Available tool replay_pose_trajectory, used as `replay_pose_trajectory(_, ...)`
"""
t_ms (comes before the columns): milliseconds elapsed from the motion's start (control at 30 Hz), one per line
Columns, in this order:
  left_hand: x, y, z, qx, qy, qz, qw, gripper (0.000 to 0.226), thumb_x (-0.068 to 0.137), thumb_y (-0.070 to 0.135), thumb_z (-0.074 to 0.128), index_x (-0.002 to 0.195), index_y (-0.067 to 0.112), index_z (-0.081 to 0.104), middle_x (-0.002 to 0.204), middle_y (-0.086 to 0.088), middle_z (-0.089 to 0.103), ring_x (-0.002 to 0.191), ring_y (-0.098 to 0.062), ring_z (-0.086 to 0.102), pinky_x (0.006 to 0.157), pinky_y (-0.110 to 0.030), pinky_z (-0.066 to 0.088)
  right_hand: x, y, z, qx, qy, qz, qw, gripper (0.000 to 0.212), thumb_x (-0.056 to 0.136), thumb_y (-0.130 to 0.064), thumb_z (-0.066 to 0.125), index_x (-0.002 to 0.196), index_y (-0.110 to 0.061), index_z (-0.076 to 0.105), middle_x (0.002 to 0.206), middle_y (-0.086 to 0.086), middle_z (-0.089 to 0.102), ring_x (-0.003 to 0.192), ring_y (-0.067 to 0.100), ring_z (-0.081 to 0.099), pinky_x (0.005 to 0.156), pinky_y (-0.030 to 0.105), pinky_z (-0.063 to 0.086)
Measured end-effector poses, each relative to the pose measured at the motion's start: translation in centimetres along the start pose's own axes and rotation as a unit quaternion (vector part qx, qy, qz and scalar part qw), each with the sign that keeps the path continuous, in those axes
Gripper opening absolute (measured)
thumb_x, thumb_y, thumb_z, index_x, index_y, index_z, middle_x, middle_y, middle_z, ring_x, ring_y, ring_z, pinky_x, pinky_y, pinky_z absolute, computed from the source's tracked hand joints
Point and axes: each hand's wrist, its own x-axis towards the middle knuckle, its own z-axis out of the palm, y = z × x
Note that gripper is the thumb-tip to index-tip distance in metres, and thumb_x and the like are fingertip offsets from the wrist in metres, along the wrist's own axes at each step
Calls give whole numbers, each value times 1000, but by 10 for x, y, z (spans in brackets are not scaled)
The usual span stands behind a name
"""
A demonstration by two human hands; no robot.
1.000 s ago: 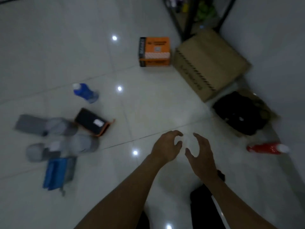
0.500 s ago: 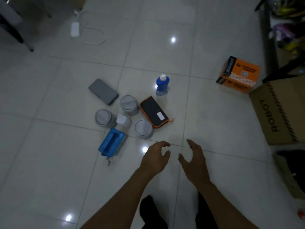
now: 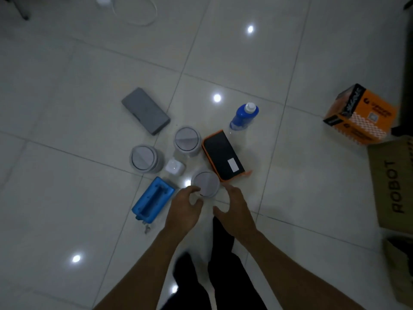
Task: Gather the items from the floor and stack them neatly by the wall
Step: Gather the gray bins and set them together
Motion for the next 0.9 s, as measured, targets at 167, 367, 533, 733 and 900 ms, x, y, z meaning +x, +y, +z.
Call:
replay_pose_trajectory(167, 57, -31, 15, -36, -30, -27, 999, 35, 91, 20, 66, 125, 24, 60, 123, 5, 58, 113, -11, 54, 96, -27, 46, 74, 30, 47, -42, -27, 2, 999, 80, 68, -17, 87, 139, -9, 49, 134, 3, 52, 121, 8, 48, 103, 33, 47)
replay_pose_trajectory(367, 107, -73, 36, -5, -62, -26, 998, 45, 90, 14, 64, 134, 17, 55, 120, 10, 48, 112, -7, 47, 87, -11, 30, 122, 53, 94, -116, -16, 35, 993, 120, 54, -39, 96, 152, -16, 30, 152, 8, 33, 141, 28, 31, 106, 40, 41)
replay_pose_trajectory(533, 124, -97, 49, -15, -105, -46, 993, 62, 90, 10, 61, 147, 18, 39, 133, 6, 47, 117, -4, 43, 96, -21, 39, 132, 62, 121, -139, 12, 27, 990, 124, 57, -36, 93, 154, -29, 16, 156, 11, 18, 139, 34, 30, 102, 47, 42)
replay_pose_trajectory(733, 124, -101, 53, -32, -110, -31, 993, 63, 85, 10, 61, 144, 20, 40, 137, -3, 54, 120, -15, 54, 98, -41, 52, 128, 65, 128, -146, 63, 19, 987, 117, 58, -40, 89, 151, -27, 21, 149, 14, 31, 130, 34, 41, 102, 45, 46)
replay_pose_trajectory(900, 106, -73, 40, -11, -106, 5, 994, 60, 80, 23, 59, 138, 25, 46, 129, 1, 53, 115, -13, 54, 96, -43, 52, 105, 43, 96, -89, 86, 24, 992, 120, 55, -43, 91, 153, -22, 24, 144, 15, 33, 126, 35, 43, 96, 46, 47)
